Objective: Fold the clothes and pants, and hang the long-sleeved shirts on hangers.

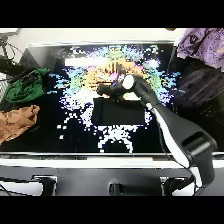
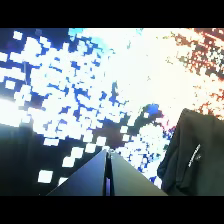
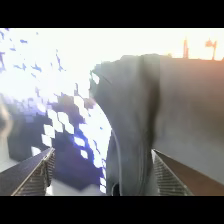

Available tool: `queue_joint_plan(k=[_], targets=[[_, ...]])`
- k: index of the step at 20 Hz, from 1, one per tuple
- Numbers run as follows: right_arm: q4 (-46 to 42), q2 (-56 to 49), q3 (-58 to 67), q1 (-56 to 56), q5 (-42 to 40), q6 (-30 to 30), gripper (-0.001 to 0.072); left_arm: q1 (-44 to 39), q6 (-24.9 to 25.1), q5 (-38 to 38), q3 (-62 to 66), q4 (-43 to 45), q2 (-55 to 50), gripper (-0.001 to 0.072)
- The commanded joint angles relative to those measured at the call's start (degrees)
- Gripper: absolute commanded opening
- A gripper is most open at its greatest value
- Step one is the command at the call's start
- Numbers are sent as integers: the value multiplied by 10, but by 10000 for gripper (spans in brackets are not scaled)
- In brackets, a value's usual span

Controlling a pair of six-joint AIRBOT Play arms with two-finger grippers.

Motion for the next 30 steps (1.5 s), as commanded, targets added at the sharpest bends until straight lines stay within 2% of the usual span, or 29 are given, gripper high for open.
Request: queue_joint_plan(k=[1,5,8,11,14,16,19,20,22,23,25,27,28,30], targets=[[2,49,28,-76,65,-37,684,1,0,0,0,0,0,16],[-6,94,29,-244,232,-151,679,1,0,0,0,0,1,15],[14,95,-29,-363,288,-220,662,1,0,0,0,0,1,16],[110,94,-162,-427,263,-282,661,1,0,0,0,0,1,16],[172,84,-271,-426,195,-342,659,1,0,0,0,0,1,16],[207,64,-305,-408,157,-368,657,1,0,0,0,0,1,16],[220,25,-310,-366,122,-373,653,1,0,0,0,0,1,16],[226,16,-310,-353,110,-374,607,1,0,0,0,0,1,16],[240,3,-310,-326,90,-374,564,1,0,0,0,0,1,16],[243,1,-310,-315,84,-376,482,1,0,0,0,0,1,17],[243,1,-310,-297,80,-375,383,1,0,0,0,0,0,16],[243,1,-310,-285,81,-370,108,1,0,0,0,0,0,16],[249,2,-310,-284,80,-362,29,1,-3,0,0,0,0,16],[274,8,-290,-287,89,-360,28,1,-2,0,0,0,0,16]])
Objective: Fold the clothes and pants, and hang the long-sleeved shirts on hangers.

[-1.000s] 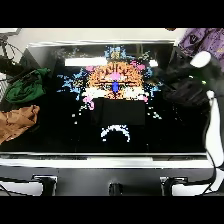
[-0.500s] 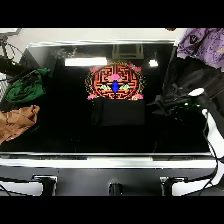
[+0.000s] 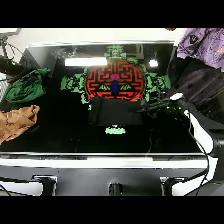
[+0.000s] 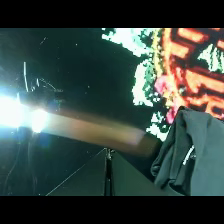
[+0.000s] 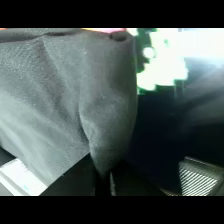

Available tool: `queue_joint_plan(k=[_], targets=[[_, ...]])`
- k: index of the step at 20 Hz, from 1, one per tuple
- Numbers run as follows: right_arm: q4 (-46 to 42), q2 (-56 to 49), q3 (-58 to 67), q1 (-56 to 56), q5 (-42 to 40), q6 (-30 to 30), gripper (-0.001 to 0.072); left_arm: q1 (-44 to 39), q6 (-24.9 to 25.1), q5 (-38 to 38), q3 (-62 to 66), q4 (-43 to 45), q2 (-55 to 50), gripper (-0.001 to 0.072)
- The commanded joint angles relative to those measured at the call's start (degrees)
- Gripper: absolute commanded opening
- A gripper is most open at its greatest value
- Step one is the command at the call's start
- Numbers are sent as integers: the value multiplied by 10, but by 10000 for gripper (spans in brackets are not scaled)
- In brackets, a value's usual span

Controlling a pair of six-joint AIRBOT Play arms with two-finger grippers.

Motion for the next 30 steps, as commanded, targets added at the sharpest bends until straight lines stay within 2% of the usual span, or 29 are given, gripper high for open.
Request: queue_joint_plan(k=[1,2,4,9,15,21,25,27,30], targets=[[18,6,44,2,7,21,28,1,0,0,0,0,0,17],[9,6,79,-2,12,45,28,1,0,0,0,0,0,16],[-11,7,164,-14,12,138,28,1,0,0,0,0,0,16],[-106,7,343,-32,5,290,28,1,0,0,0,0,0,16],[-172,7,457,-95,-10,418,28,1,0,0,0,0,0,16],[-198,8,473,-200,-46,430,27,1,0,0,0,0,0,16],[-318,14,472,-282,76,417,26,1,0,0,0,0,0,17],[-406,20,471,-315,139,397,24,1,0,0,0,0,0,17],[-499,46,425,-349,192,375,24,1,0,0,0,0,0,16]])
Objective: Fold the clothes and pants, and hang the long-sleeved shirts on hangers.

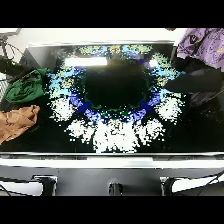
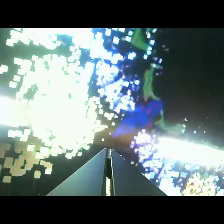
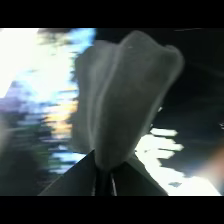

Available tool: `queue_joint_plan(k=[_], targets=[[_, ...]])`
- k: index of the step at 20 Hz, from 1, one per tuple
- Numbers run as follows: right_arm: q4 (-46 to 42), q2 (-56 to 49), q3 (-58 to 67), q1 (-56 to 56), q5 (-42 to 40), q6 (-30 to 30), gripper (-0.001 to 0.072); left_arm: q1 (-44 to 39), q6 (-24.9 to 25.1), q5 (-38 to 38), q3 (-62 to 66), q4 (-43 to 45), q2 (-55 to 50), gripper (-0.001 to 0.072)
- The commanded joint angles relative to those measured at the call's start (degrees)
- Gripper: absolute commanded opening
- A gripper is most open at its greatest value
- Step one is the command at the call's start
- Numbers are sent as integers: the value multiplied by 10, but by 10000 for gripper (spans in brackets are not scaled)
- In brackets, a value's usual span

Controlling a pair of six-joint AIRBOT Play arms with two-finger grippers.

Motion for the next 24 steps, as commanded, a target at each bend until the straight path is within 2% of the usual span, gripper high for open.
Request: queue_joint_plan(k=[1,8,11,17,24], targets=[[-114,34,-64,-49,71,-23,25,1,0,0,0,0,0,17],[-148,211,-405,-129,10,-6,25,1,0,-6,0,0,0,17],[-156,289,-515,-152,-31,-4,27,1,0,-6,0,0,0,17],[-197,331,-609,-153,-28,1,27,1,0,-6,0,0,0,17],[-241,332,-643,-153,-6,39,28,1,0,-6,0,0,0,17]])
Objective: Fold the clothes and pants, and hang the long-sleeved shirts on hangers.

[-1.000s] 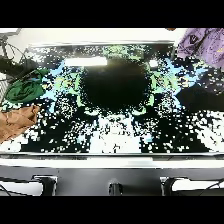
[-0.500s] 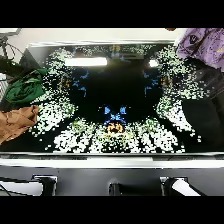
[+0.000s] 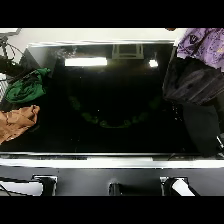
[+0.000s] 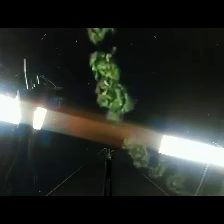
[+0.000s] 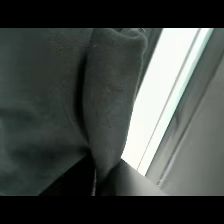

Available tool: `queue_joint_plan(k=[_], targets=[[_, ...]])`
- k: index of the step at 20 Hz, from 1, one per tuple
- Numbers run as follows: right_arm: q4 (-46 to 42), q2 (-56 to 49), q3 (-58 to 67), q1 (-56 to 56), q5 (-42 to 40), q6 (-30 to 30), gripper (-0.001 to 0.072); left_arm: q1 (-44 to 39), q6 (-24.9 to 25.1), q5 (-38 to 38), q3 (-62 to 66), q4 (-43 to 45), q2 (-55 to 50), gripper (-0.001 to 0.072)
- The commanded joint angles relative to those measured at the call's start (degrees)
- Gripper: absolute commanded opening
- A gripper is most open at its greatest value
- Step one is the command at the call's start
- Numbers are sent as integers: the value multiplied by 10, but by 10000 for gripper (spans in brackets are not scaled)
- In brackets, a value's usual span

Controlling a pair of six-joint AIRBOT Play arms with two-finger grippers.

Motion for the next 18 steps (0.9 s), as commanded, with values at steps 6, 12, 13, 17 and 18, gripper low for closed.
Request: queue_joint_plan(k=[6,12,13,17,18], targets=[[-56,2,-15,0,35,25,394,1,0,0,0,0,0,17],[52,87,34,3,-129,-37,427,1,0,-2,0,-3,0,16],[117,101,43,17,-177,-89,293,0,0,-4,0,-9,0,16],[198,90,77,216,-228,-249,57,-11,26,5,0,-12,22,15],[198,88,77,276,-240,-280,30,-19,52,14,0,-9,35,15]])
